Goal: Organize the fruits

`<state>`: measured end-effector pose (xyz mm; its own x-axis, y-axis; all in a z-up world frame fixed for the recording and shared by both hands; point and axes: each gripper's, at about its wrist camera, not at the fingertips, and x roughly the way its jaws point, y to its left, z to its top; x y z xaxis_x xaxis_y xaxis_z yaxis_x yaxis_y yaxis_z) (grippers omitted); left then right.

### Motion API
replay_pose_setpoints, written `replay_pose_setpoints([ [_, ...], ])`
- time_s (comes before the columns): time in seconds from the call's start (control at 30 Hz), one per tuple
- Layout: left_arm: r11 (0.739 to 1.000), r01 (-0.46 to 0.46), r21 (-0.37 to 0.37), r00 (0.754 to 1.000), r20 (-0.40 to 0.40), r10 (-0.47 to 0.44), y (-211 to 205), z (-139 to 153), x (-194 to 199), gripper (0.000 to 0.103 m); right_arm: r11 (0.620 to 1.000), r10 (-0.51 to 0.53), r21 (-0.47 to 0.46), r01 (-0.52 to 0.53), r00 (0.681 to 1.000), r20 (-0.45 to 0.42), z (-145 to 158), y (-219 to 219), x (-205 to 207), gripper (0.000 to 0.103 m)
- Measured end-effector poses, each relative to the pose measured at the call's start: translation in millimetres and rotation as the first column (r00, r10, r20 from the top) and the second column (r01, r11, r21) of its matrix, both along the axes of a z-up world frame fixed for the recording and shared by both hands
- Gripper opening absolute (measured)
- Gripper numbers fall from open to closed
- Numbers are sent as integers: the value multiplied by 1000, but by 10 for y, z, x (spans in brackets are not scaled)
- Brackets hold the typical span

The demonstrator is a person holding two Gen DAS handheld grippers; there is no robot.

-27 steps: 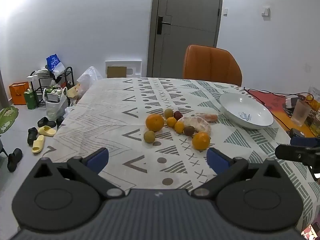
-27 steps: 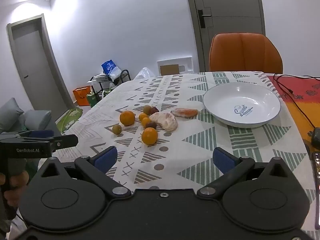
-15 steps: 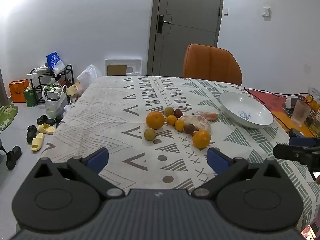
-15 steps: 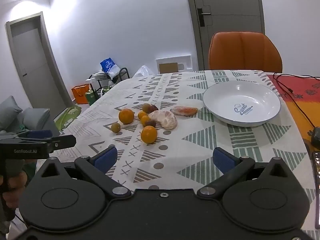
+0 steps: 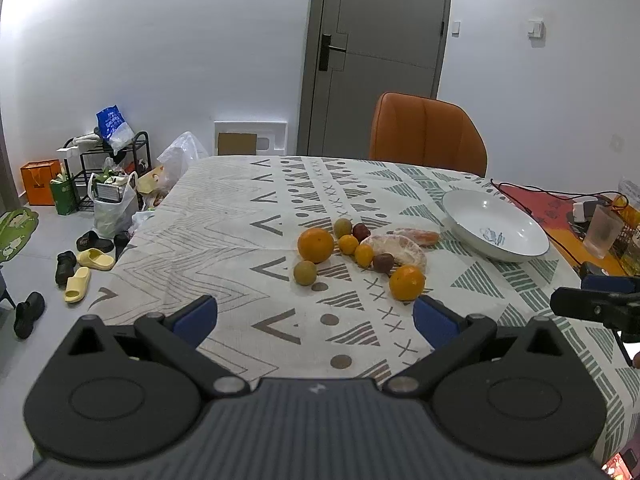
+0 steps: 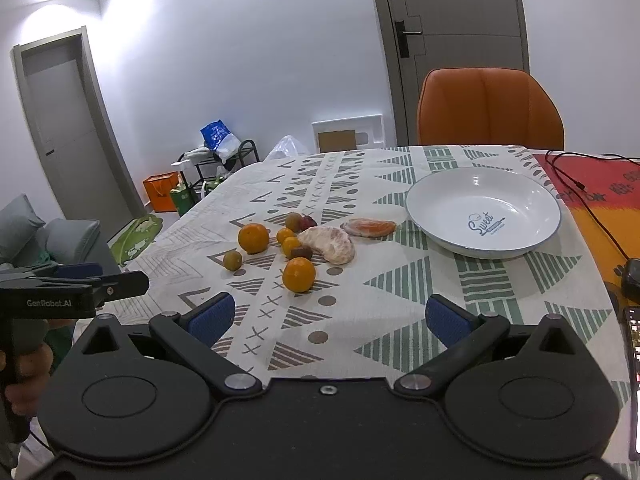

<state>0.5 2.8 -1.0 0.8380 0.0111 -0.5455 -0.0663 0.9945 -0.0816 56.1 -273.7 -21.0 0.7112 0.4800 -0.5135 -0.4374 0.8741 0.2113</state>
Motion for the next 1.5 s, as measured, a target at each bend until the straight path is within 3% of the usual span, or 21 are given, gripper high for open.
replay_pose_setpoints([
  [1.5, 1000, -1, -8, 1000, -2, 1, -8, -6, -2, 103, 1000, -20, -15, 20, 1000, 15, -28, 7, -16, 103],
])
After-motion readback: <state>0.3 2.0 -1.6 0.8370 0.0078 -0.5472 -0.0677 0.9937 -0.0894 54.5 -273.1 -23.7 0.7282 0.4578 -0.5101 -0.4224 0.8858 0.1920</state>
